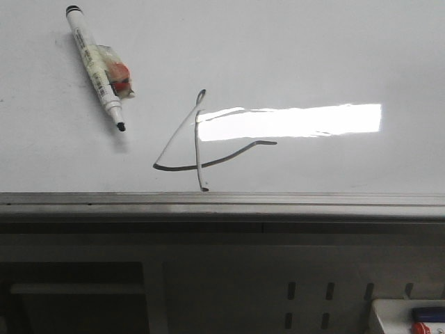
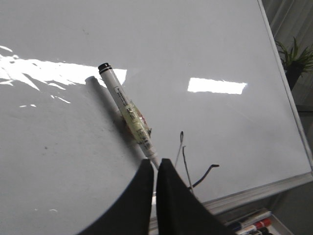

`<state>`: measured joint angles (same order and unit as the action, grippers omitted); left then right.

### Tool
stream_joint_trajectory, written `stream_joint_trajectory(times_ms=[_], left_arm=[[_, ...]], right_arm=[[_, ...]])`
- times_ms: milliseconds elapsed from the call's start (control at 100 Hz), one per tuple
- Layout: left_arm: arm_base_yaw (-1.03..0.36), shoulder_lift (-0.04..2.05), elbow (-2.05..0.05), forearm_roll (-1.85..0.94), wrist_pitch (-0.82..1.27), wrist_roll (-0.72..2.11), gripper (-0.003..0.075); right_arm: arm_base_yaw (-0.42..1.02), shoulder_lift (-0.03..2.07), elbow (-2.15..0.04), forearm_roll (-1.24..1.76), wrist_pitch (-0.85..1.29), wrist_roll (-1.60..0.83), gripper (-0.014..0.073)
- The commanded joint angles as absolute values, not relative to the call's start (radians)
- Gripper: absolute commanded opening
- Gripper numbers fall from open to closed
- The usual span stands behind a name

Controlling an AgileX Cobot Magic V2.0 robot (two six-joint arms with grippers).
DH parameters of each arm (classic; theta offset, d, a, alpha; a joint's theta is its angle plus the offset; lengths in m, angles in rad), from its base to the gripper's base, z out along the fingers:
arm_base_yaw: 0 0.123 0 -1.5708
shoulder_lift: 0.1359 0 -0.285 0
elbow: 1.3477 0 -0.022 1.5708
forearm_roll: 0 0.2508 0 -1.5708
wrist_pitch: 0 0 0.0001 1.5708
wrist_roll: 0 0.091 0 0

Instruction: Write number 4 on whiteboard

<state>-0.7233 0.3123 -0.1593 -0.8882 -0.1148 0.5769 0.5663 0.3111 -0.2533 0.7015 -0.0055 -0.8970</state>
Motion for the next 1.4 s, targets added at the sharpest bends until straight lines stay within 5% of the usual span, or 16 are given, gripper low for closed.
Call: stream_joint_trajectory(times_ms=[0,180,390,770,1390], left_arm=[[-0.695,0.317,-0.170,-0.762,-0.228,0.576,-0.0020],[-0.513,0.274,-0.104,-0.214,-0.241,0.335,-0.0020],[-0.267,0.135,0.032,0.026,-0.239,0.025,-0.0020],[-0.167,0.038,0.038,-0.028,0.255,0.012,-0.0020],[-0.167,-0.030,0.038,-0.158,0.318,0.012,-0.0020]], right_arm=[[0.562,0.315,-0.279,0.704,-0.073,-0.896,-0.0064],[0.562,0.315,-0.279,0.704,-0.073,-0.896,-0.0064],[0.562,0.315,-0.279,0.704,-0.073,-0.896,-0.0064],[0.562,0.315,-0.279,0.704,-0.073,-0.896,-0.0064],[0.562,0.315,-0.279,0.704,-0.073,-0.896,-0.0064]])
